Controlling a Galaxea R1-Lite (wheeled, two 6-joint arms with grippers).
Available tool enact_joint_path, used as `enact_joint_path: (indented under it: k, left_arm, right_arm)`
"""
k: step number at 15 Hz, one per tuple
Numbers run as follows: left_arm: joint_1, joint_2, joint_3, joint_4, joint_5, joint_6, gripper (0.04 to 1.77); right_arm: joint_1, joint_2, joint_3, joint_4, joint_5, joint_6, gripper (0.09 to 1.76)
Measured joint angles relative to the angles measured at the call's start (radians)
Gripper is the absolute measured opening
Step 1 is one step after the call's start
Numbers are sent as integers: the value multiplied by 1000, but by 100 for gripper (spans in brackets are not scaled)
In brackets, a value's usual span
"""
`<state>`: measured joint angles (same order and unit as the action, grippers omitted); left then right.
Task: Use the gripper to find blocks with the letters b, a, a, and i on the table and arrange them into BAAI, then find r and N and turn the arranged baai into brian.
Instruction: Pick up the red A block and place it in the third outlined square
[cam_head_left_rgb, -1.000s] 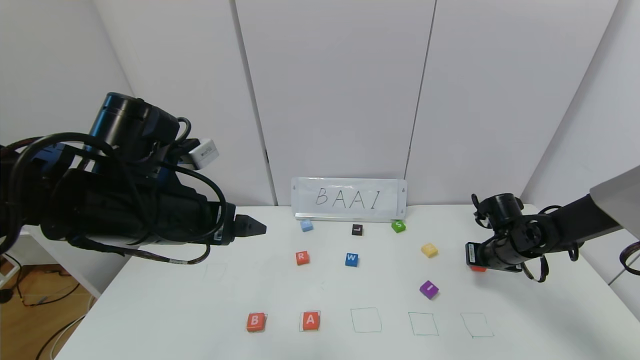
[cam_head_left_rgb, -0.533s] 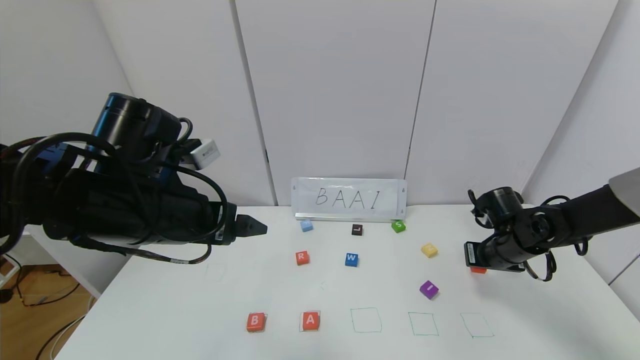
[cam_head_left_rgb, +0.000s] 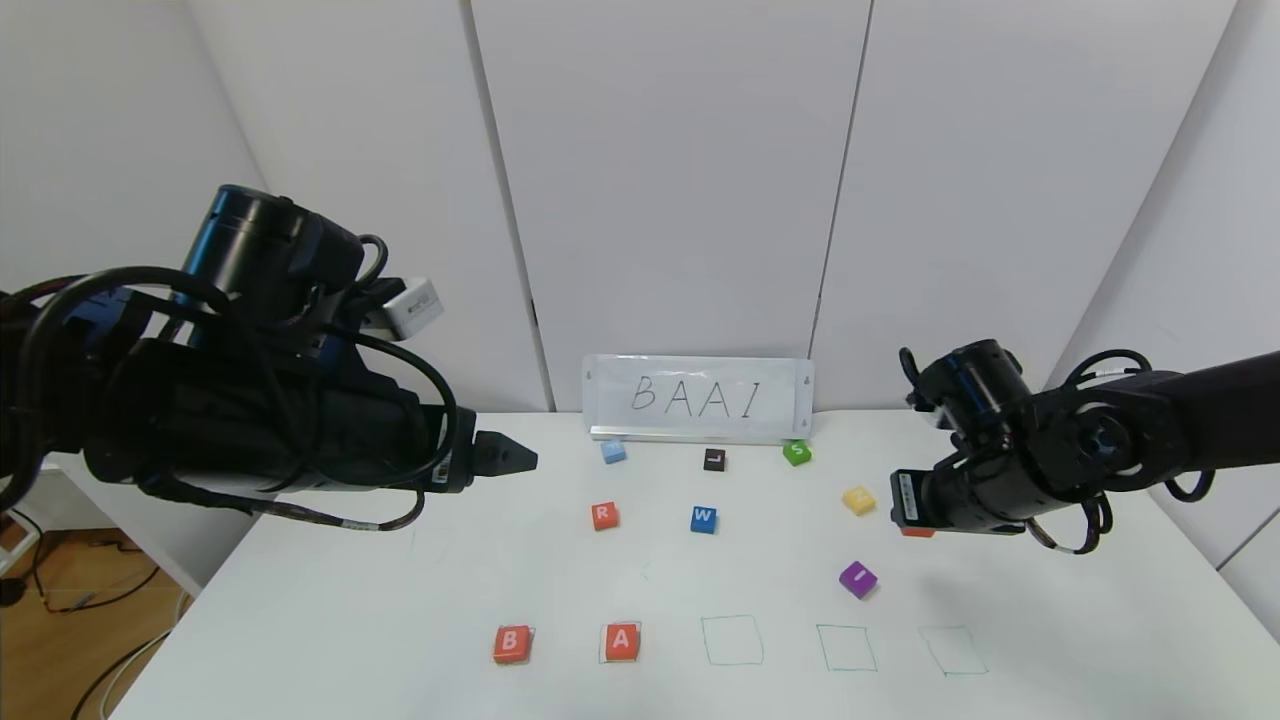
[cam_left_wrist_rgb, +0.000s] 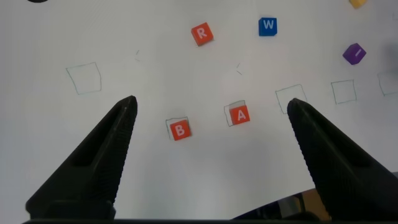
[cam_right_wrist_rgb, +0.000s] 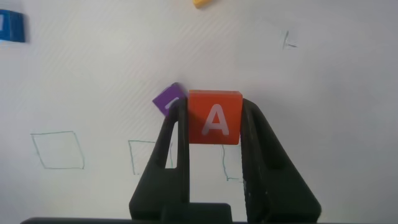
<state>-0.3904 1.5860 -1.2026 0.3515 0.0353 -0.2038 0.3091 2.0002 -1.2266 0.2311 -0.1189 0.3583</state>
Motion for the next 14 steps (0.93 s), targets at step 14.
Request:
enact_joint_path:
  k: [14]
  left_arm:
    - [-9, -47, 6, 1, 9, 3, 172]
  right_arm:
    - [302, 13, -43, 3, -159, 166, 53]
